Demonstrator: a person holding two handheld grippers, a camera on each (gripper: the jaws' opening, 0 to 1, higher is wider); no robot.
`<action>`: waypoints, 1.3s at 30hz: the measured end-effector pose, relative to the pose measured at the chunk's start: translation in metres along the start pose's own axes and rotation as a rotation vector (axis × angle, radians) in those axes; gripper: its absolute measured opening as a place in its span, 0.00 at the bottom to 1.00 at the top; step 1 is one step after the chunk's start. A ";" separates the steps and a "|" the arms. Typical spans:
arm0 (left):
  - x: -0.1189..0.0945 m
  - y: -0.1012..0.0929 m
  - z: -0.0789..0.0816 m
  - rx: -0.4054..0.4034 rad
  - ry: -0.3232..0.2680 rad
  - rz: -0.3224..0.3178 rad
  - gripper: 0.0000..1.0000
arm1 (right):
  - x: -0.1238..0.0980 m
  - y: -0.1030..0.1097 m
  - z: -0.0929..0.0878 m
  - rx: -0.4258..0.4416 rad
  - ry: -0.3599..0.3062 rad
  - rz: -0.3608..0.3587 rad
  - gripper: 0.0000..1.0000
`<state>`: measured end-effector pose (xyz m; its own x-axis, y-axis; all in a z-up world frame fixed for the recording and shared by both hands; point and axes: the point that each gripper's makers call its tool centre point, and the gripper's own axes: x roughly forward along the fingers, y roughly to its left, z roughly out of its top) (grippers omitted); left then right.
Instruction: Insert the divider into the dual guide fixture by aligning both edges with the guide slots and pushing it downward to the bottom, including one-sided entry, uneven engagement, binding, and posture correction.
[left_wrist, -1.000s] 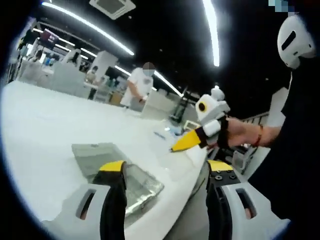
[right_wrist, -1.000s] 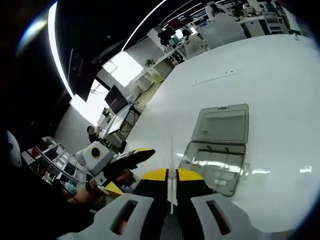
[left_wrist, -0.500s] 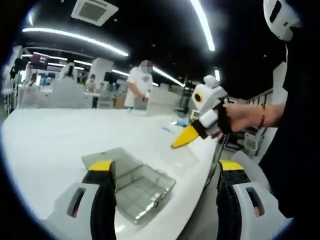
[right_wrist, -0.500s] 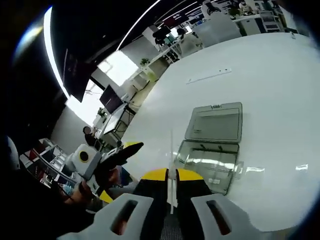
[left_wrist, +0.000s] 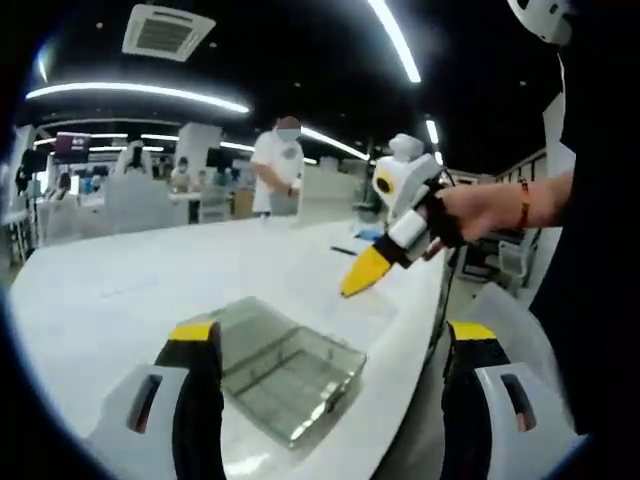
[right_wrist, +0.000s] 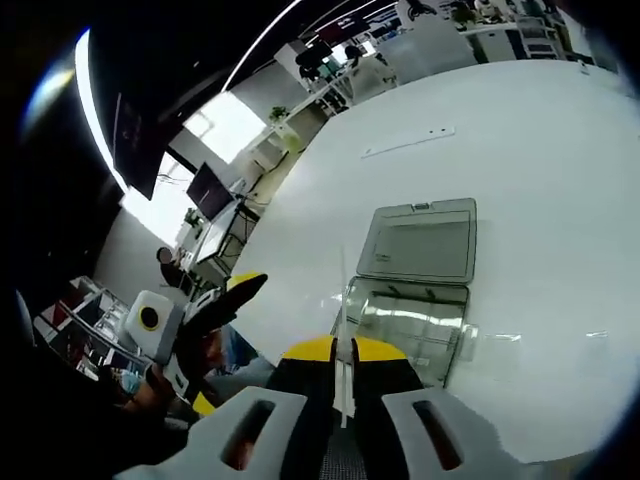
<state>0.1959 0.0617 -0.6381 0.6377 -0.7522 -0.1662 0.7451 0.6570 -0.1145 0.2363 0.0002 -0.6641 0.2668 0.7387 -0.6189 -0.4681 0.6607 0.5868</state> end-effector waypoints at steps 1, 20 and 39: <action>0.000 0.000 -0.001 0.001 0.002 0.001 0.93 | 0.000 0.000 0.000 -0.002 0.003 -0.002 0.00; 0.003 -0.003 -0.005 -0.048 0.021 -0.012 0.94 | 0.003 -0.017 0.001 0.020 0.018 -0.066 0.00; 0.007 0.001 -0.011 -0.067 0.044 -0.008 0.99 | 0.013 -0.023 0.001 0.080 0.049 -0.091 0.00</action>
<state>0.1992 0.0581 -0.6502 0.6211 -0.7556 -0.2081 0.7347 0.6538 -0.1812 0.2511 -0.0059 -0.6854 0.2628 0.6692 -0.6951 -0.3749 0.7346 0.5655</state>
